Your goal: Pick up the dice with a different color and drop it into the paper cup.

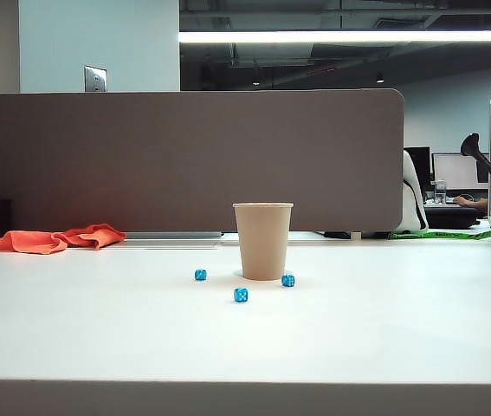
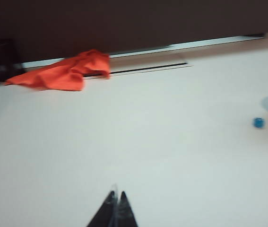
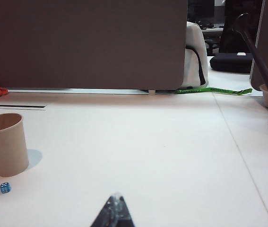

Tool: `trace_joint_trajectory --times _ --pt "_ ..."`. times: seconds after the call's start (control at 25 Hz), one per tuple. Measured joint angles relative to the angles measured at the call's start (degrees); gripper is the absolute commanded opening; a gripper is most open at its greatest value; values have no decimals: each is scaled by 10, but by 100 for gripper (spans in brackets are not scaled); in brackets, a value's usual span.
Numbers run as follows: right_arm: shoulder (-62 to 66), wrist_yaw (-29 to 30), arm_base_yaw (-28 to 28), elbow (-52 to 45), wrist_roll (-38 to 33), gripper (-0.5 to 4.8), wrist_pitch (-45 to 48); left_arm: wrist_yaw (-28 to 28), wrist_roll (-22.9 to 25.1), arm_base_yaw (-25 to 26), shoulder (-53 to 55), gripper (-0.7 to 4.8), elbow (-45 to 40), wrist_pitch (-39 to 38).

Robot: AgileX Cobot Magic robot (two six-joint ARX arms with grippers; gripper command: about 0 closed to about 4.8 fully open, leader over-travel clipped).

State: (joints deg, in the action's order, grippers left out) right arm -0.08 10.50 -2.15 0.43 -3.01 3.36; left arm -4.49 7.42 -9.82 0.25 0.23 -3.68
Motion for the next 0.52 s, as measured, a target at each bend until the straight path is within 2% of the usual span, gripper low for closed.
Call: trace_joint_trajectory --times 0.12,0.52 --pt "0 0 0 0 0 -1 0 26 1 33 0 -6 0 0" --pt "0 0 0 0 0 -1 0 46 -3 82 0 -6 0 12"
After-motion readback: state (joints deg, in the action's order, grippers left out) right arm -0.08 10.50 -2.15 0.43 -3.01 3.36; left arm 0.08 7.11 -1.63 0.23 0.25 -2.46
